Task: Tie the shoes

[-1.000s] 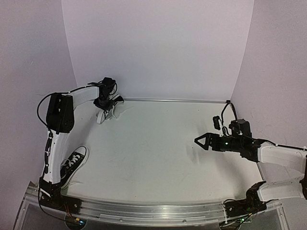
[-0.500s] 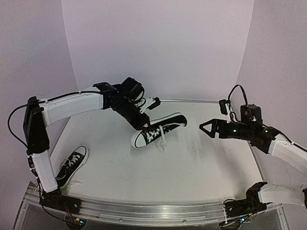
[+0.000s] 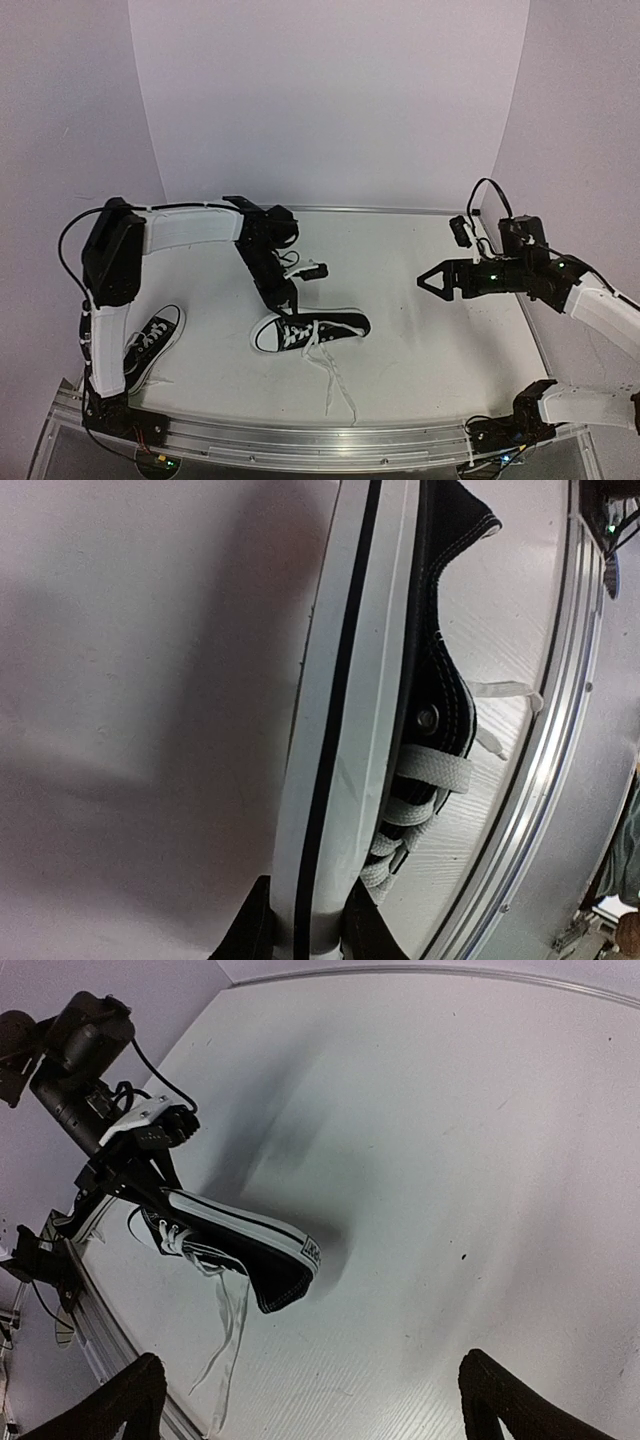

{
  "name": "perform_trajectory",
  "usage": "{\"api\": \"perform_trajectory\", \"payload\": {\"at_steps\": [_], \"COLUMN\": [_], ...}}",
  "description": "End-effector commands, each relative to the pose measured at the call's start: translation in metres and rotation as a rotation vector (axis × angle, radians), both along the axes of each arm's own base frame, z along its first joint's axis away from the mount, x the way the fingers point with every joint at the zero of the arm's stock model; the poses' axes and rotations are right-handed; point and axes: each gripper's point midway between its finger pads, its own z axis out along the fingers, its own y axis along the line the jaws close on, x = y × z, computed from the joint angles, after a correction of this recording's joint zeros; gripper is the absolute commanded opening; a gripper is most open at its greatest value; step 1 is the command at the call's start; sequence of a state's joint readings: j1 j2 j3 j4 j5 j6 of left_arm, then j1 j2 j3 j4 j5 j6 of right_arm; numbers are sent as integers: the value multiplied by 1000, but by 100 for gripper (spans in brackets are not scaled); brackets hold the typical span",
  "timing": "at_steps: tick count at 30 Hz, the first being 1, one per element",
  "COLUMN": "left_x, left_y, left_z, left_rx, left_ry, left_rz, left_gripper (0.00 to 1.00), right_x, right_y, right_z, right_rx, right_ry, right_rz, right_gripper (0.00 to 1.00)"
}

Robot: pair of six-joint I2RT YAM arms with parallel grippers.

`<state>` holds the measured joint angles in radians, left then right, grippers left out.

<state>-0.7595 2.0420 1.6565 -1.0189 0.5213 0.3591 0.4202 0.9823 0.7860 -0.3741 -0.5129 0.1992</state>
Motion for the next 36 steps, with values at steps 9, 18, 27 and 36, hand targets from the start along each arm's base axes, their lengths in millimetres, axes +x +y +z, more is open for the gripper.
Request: {"api": "perform_trajectory", "payload": {"at_steps": [9, 18, 27, 36], "left_x": [78, 121, 14, -14], "left_y": [-41, 7, 18, -8], "left_z": [-9, 63, 36, 4], "left_rx": [-14, -217, -368, -412], "left_ry": [-63, -280, -132, -52], "left_rz": [-30, 509, 727, 811], "left_gripper": [35, 99, 100, 100], "right_x": [31, 80, 119, 88], "right_y": [22, 56, 119, 149], "right_z": [-33, -72, -101, -136], "right_rx": [-50, -117, -51, 8], "right_ry": [72, 118, 181, 293], "right_rz": [70, 162, 318, 444], "right_gripper": [97, 96, 97, 86]}}
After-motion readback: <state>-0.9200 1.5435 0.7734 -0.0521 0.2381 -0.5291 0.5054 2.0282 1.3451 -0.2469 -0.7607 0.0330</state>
